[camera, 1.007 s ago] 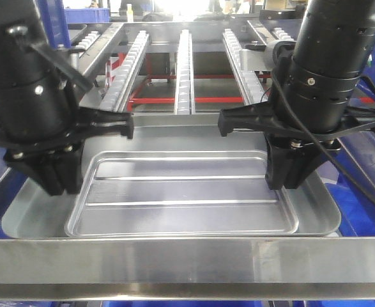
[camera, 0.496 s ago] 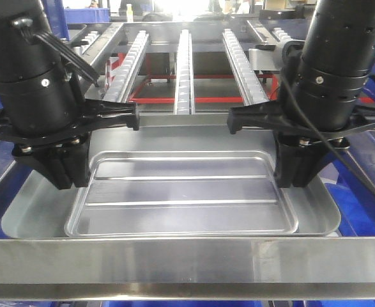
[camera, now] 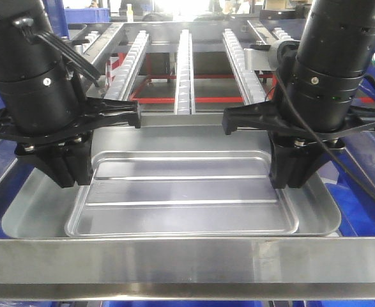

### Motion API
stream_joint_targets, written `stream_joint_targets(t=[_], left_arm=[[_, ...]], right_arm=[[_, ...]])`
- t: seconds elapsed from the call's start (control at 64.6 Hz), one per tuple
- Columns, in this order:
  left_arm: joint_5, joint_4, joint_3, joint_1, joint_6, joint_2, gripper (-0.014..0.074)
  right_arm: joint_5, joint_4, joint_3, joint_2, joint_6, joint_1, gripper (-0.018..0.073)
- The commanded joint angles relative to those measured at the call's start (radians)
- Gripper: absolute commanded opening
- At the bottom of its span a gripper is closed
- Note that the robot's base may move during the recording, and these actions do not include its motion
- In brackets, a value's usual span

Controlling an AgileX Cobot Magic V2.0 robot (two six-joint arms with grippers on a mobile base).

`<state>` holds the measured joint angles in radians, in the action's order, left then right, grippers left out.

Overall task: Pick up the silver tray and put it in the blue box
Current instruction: 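Open both grippers and close them on the tray's side rims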

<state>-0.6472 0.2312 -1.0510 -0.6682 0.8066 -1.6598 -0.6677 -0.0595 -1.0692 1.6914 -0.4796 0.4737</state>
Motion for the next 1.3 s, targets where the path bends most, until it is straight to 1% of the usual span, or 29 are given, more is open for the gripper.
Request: stream_joint_targets(t=[0.0, 0.077, 0.17, 0.263, 0.31, 0.341, 0.418, 0.449, 0.496, 0.558, 0.62, 0.712, 0.79, 0.929, 1.177, 1.285], left_arm=[[0.015, 0.013, -0.03, -0.007, 0.01, 0.036, -0.0006], [0.004, 0.013, -0.03, -0.007, 0.01, 0.036, -0.0006], [0.012, -0.016, -0.03, -0.007, 0.01, 0.036, -0.0006], [0.007, -0.016, -0.03, -0.007, 0.01, 0.036, 0.0009], [0.005, -0.013, -0.03, -0.007, 0.01, 0.036, 0.0052], [0.003, -0.013, -0.03, -0.007, 0.01, 0.036, 0.0129], [-0.005, -0.013, -0.03, -0.007, 0.012, 0.036, 0.0262], [-0.012, -0.013, -0.03, -0.007, 0.012, 0.036, 0.0299], [-0.023, -0.013, -0.03, -0.007, 0.012, 0.036, 0.0329], [-0.027, -0.01, -0.03, -0.007, 0.012, 0.036, 0.0327], [-0.027, -0.003, -0.03, -0.007, 0.012, 0.036, 0.0319], [-0.027, 0.009, -0.03, -0.007, 0.012, 0.036, 0.0316], [-0.027, 0.02, -0.03, -0.007, 0.012, 0.036, 0.0316], [-0.02, 0.036, -0.03, -0.007, 0.012, 0.036, 0.0316], [0.027, 0.036, -0.03, -0.007, 0.012, 0.03, 0.0316], [0.027, 0.036, -0.03, -0.007, 0.012, 0.019, 0.0316]], right_arm=[[0.017, -0.009, -0.029, -0.041, 0.009, 0.001, 0.0064], [0.017, -0.008, -0.029, -0.041, 0.009, 0.001, 0.0102], [0.008, -0.008, -0.029, -0.041, 0.009, 0.001, 0.0202], [-0.002, -0.008, -0.029, -0.041, 0.009, 0.001, 0.0261], [-0.007, -0.008, -0.029, -0.041, 0.009, 0.001, 0.0274], [-0.009, -0.008, -0.029, -0.041, 0.009, 0.001, 0.0274], [-0.009, -0.008, -0.029, -0.041, 0.009, 0.001, 0.0274], [-0.008, -0.008, -0.029, -0.041, 0.009, 0.001, 0.0274], [-0.007, -0.008, -0.029, -0.041, 0.009, 0.001, 0.0274], [-0.004, -0.008, -0.029, -0.041, 0.009, 0.001, 0.0277], [0.003, -0.008, -0.029, -0.041, 0.009, 0.001, 0.0299], [0.011, -0.008, -0.029, -0.041, 0.009, 0.001, 0.0364], [0.012, -0.008, -0.029, -0.041, 0.008, 0.001, 0.0399], [0.015, -0.007, -0.029, -0.041, 0.008, 0.001, 0.0399], [0.041, -0.006, -0.029, -0.04, 0.008, 0.001, 0.0394], [0.05, -0.006, -0.029, -0.039, 0.008, 0.001, 0.0394]])
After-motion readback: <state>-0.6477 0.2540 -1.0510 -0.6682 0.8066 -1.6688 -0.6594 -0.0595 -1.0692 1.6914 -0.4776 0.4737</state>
